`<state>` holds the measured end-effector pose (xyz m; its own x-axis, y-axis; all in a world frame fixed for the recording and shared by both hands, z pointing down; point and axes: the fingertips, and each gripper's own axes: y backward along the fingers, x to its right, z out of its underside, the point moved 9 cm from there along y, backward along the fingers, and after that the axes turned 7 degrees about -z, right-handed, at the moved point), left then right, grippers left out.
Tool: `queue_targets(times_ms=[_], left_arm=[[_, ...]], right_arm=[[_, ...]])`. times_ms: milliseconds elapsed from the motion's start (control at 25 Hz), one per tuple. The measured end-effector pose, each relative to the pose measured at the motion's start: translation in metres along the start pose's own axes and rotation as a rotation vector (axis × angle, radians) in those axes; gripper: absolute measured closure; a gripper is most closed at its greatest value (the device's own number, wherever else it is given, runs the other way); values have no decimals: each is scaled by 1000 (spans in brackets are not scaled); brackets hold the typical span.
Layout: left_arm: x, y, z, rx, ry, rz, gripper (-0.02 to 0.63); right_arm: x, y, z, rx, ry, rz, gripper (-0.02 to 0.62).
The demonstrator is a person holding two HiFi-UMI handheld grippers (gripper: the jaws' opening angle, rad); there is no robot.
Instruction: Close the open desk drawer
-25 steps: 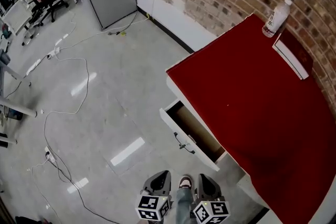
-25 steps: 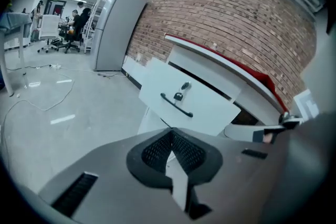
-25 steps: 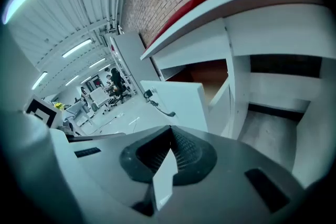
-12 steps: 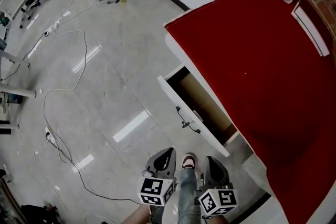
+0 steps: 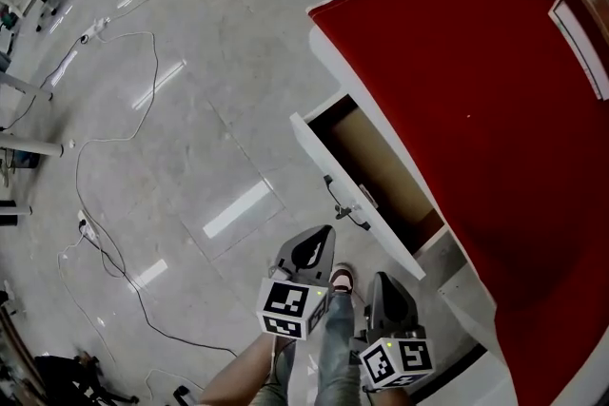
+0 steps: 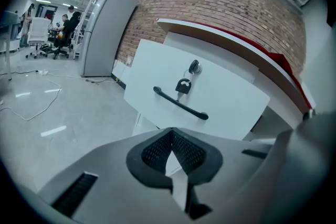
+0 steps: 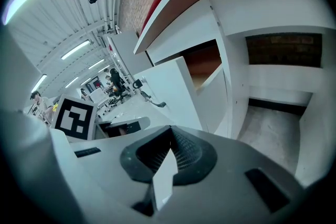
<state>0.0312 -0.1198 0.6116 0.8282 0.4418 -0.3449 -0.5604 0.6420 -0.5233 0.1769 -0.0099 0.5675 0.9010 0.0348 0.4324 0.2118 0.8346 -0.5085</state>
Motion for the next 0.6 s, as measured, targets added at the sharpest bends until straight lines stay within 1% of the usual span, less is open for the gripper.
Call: queue_targets(times_ms=[200,400,600], left_arm=[[-2,-18,-4,19,-18,14,597],[-3,-27,1,6,-12,5,597],[0,-38,9,7,-45,47,597]], right_arm=[[4,-3,5,-14,-9,-4,597],[8,-9,6,-28,-8,-1,597],[11,-14,9,-40,-7,-3,597]])
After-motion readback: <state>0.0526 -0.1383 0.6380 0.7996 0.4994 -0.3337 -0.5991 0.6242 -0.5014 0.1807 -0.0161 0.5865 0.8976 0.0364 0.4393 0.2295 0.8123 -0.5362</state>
